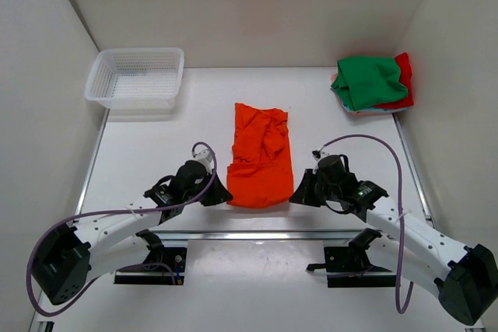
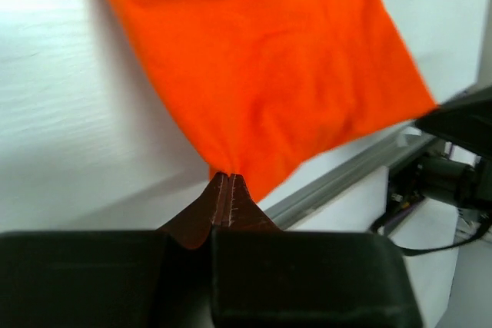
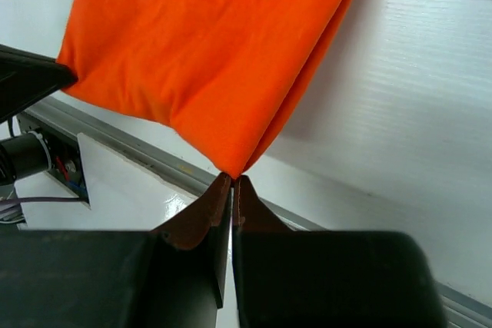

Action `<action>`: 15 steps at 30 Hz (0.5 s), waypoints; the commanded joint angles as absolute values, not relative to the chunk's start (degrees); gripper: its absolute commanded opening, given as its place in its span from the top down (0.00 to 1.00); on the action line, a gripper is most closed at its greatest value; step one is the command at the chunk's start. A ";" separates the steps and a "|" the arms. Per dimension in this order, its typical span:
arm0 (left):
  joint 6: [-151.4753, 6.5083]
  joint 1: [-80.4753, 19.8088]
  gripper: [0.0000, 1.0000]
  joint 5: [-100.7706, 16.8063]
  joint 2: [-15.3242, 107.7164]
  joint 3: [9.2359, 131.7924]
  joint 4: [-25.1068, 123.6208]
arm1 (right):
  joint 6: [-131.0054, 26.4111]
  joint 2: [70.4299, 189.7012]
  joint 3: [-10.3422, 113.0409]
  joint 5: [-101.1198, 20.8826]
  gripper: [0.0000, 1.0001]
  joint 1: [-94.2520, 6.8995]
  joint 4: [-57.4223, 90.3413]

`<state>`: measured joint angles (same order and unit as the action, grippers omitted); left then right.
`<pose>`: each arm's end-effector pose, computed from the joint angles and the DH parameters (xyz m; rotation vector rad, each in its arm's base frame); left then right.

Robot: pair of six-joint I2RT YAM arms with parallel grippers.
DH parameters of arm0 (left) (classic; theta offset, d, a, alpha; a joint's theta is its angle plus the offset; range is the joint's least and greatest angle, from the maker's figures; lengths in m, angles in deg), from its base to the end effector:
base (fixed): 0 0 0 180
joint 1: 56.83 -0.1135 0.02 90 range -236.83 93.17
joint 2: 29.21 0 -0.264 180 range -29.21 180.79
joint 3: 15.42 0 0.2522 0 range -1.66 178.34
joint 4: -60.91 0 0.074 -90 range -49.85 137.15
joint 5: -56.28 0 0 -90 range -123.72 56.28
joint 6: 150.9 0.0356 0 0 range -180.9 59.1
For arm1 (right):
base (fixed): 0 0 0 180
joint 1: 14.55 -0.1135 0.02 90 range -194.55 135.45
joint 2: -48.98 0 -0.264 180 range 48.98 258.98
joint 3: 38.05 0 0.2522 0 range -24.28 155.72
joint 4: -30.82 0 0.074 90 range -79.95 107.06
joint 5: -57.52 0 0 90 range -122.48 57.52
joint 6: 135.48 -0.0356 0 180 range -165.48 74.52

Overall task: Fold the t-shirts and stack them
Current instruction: Fold the long partially folded tshirt into a neat square

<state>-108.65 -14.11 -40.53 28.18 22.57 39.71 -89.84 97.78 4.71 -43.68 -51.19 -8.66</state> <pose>0.1431 -0.1379 0.1810 -0.0407 2.4629 -0.9073 0.1349 0.1089 0.2079 0.0693 2.5384 0.8630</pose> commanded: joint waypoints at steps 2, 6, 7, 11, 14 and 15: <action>-109.51 -18.85 1.00 -42.33 27.29 22.42 39.86 | -86.10 100.74 5.59 -50.13 1.00 -47.00 -6.86; -106.09 -24.39 1.00 -44.53 35.10 29.43 41.08 | -78.99 109.60 12.69 -53.39 1.00 -41.55 -5.97; -104.95 -25.97 1.00 -44.97 36.08 32.42 41.09 | -77.32 112.94 15.76 -54.27 1.00 -40.49 -5.89; -102.75 -30.90 1.00 -47.87 46.78 42.36 43.02 | -71.33 122.79 26.93 -55.42 1.00 -33.55 -6.24; -100.64 -34.59 1.00 -49.18 56.64 55.51 43.99 | -66.85 133.93 39.66 -56.03 1.00 -29.85 -6.58; -100.46 -35.29 1.00 -49.02 60.92 58.00 44.08 | -66.40 136.24 42.31 -55.77 1.00 -28.28 -6.07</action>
<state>-103.49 -32.67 -47.15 55.19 49.79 40.76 -72.33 130.57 34.37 -54.85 -31.15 -8.99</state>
